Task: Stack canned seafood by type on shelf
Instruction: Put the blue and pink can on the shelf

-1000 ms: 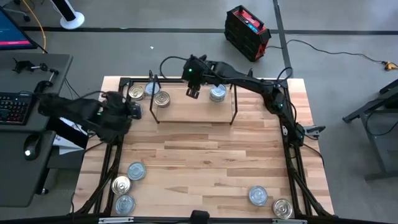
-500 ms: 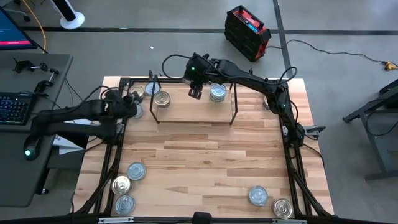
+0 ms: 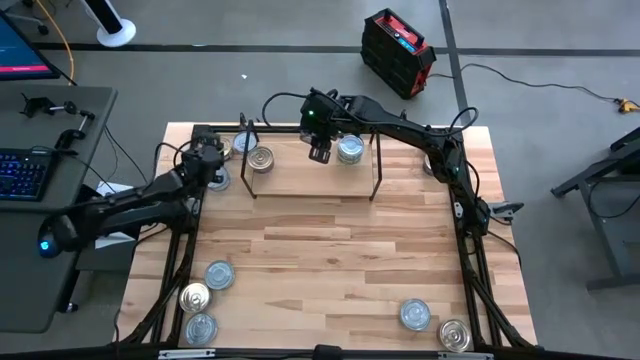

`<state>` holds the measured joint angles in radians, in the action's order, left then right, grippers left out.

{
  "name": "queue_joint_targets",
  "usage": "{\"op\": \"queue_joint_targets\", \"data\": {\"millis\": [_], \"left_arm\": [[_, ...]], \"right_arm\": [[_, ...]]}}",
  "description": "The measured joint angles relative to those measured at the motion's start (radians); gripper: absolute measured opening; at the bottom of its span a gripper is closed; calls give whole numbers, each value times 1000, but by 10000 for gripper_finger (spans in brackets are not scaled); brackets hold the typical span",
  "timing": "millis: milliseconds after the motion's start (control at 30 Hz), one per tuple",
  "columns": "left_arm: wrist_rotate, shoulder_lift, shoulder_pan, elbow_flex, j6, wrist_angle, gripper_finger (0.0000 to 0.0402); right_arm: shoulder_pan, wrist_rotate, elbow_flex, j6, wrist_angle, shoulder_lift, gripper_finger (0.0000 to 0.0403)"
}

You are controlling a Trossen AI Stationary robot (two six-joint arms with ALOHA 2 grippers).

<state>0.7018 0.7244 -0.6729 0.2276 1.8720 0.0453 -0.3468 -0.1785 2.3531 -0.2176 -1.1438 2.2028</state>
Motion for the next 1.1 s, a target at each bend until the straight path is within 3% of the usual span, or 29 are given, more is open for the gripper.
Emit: {"op": "queue_joint_targets", "data": {"millis": [133, 400, 633, 933, 1100], "left_arm": [[-38, 43, -63, -79, 17, -205, 0], [-186, 251, -111, -84, -85, -459, 0], [-311, 377, -126, -81, -62, -533, 0], [-492, 388, -126, -84, -176, -580, 0], [-528, 387, -126, -82, -199, -567, 0]], "right_arm": [[0, 4, 0, 0, 3, 0, 165], [-1, 7, 0, -6, 20, 0, 165], [-1, 7, 0, 0, 21, 0, 165], [-1, 7, 0, 11, 43, 0, 165], [-1, 7, 0, 11, 43, 0, 165]]}}
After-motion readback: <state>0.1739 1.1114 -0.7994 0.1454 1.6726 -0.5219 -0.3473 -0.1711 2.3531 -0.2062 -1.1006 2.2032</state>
